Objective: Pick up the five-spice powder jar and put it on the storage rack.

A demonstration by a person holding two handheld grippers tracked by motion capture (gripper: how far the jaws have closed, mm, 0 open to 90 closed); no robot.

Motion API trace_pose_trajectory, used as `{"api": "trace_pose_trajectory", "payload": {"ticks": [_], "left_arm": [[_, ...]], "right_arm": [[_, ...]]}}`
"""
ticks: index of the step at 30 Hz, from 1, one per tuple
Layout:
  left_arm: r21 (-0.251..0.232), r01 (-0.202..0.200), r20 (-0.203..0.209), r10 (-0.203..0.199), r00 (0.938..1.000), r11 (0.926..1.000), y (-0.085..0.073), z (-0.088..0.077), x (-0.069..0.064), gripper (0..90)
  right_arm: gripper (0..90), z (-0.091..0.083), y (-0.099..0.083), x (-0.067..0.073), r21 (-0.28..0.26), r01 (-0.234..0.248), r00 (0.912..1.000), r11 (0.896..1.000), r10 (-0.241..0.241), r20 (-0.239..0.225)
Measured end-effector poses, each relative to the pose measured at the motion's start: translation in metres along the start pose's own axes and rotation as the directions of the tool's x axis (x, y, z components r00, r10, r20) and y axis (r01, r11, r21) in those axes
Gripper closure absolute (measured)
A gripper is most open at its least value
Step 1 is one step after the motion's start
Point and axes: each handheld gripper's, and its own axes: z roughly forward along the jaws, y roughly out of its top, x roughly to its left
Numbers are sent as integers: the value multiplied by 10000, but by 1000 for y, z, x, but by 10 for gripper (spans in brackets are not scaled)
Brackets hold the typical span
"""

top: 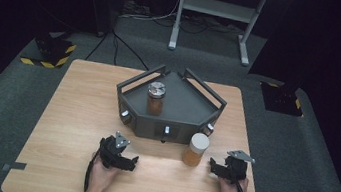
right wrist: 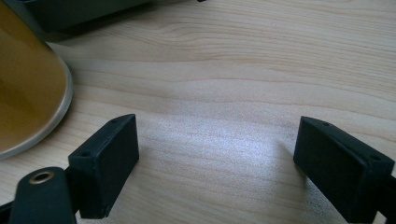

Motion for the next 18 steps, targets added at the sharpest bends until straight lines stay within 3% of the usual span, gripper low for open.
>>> {"api": "trace_pose_trajectory", "payload": {"ticks": [18], "left_arm": [[-27, 37, -79, -38, 10000, 10000, 0, 1, -2, 6]], "right_arm": [[114, 0, 1, 3, 47, 28, 10000, 10000, -28, 76]]}}
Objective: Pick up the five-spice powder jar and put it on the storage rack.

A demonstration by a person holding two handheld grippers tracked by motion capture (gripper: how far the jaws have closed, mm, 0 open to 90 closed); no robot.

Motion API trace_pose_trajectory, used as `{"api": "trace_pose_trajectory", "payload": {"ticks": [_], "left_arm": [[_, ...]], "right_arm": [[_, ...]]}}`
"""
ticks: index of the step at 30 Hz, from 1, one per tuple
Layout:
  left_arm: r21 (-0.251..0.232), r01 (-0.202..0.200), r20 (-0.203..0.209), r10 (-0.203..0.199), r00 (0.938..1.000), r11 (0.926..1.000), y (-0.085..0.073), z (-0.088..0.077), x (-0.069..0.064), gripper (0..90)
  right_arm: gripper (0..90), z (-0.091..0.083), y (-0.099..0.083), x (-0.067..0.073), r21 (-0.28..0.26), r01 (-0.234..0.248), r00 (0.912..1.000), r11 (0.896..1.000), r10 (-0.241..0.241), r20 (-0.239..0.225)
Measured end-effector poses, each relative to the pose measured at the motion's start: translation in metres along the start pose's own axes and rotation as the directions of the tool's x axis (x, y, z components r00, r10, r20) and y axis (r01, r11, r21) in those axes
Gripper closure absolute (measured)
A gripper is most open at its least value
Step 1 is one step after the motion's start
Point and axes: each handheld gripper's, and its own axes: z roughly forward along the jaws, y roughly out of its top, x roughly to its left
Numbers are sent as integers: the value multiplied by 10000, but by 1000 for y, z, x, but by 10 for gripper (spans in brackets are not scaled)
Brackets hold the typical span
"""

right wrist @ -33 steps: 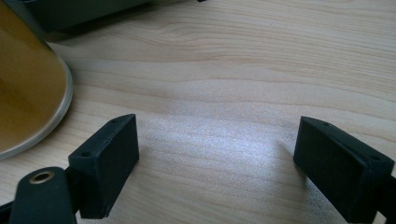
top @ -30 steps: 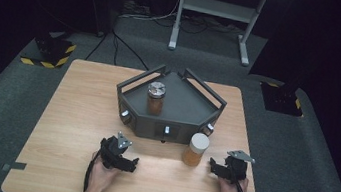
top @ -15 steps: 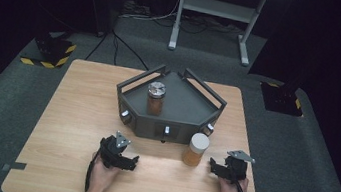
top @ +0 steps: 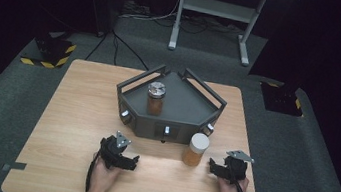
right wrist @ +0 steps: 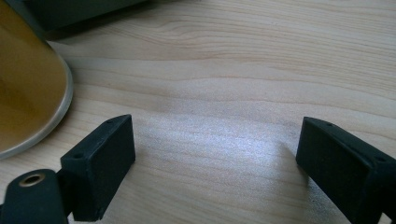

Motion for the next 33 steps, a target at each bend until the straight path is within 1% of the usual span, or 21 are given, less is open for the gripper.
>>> {"api": "trace_pose_trajectory", "payload": {"ticks": [33], "left_arm": [[5, 89, -133, -89, 9999, 10000, 0, 0, -3, 5]], "right_arm": [[109, 0, 0, 1, 24, -65, 10000, 10000, 65, 22]]}}
